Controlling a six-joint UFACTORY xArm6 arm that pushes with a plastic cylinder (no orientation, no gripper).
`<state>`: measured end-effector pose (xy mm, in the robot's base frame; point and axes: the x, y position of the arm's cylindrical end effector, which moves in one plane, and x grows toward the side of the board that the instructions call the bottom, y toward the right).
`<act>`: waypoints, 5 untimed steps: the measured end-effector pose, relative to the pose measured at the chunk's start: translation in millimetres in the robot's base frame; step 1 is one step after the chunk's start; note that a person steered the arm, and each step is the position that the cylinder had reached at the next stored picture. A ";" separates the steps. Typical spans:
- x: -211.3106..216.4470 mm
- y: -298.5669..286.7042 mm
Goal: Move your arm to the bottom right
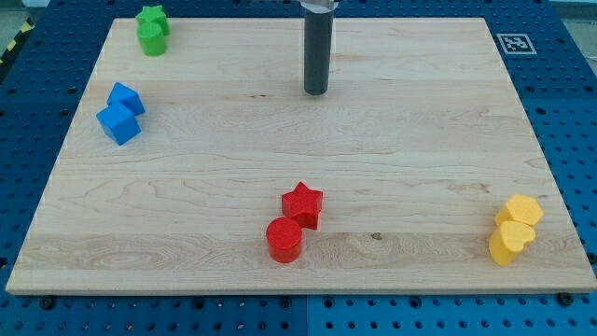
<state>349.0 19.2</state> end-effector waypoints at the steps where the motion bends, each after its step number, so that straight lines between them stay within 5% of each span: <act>1: 0.0 0.0; 5: 9.1 2.2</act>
<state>358.1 21.4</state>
